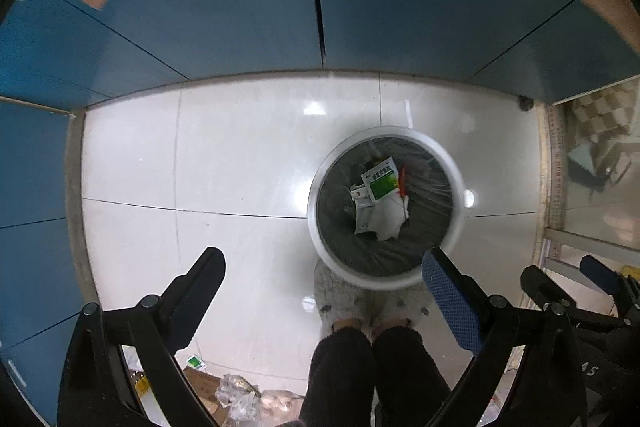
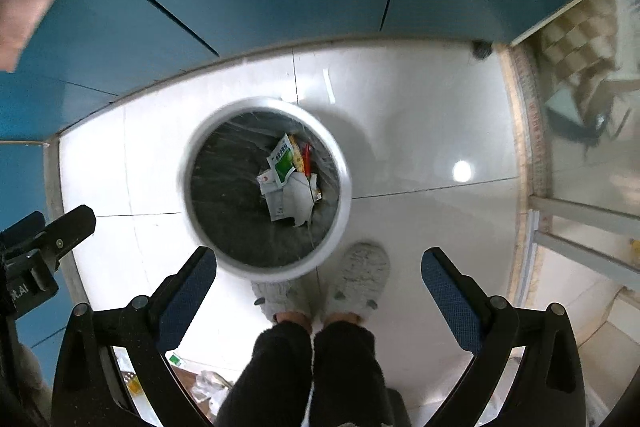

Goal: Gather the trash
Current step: 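Raise both open tools away from the trash bin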

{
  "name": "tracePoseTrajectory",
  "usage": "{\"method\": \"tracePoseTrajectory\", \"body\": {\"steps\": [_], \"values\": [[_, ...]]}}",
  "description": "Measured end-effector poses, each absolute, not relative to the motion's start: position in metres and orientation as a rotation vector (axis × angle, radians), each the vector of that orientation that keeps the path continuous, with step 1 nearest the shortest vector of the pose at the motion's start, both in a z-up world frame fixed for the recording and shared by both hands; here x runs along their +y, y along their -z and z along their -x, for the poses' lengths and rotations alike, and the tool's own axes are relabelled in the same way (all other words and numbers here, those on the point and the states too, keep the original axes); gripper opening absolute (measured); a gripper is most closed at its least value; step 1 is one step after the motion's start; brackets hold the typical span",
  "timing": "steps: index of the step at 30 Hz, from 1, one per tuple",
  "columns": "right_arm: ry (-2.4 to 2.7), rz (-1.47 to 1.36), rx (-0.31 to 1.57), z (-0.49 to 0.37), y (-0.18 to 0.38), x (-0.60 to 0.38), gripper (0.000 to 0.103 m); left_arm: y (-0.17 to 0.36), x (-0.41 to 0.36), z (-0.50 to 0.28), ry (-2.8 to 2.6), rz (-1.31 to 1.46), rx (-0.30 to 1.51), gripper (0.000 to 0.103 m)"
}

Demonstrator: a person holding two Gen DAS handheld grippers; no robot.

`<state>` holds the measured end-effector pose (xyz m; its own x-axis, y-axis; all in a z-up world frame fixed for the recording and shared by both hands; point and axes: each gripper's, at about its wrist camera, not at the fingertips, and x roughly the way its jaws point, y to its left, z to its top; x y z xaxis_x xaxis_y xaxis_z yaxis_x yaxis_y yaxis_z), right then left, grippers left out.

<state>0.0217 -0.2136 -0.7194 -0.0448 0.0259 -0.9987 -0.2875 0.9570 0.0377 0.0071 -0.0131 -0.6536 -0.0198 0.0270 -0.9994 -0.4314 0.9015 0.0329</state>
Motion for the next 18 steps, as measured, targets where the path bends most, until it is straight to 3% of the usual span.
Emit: {"method": "tracePoseTrajectory", "body": {"steps": [8, 18], "values": [[-0.3, 0.197, 1.529, 0.0, 0.558, -0.22, 0.103, 0.512, -0.026, 0.018, -0.354, 0.343, 1.51, 0.101], [-0.329, 0.173, 1.482, 0.044, 0.391, -0.234, 0.103, 0.392, -0.04, 0.046, -0.32, 0.302, 1.445, 0.101]]}}
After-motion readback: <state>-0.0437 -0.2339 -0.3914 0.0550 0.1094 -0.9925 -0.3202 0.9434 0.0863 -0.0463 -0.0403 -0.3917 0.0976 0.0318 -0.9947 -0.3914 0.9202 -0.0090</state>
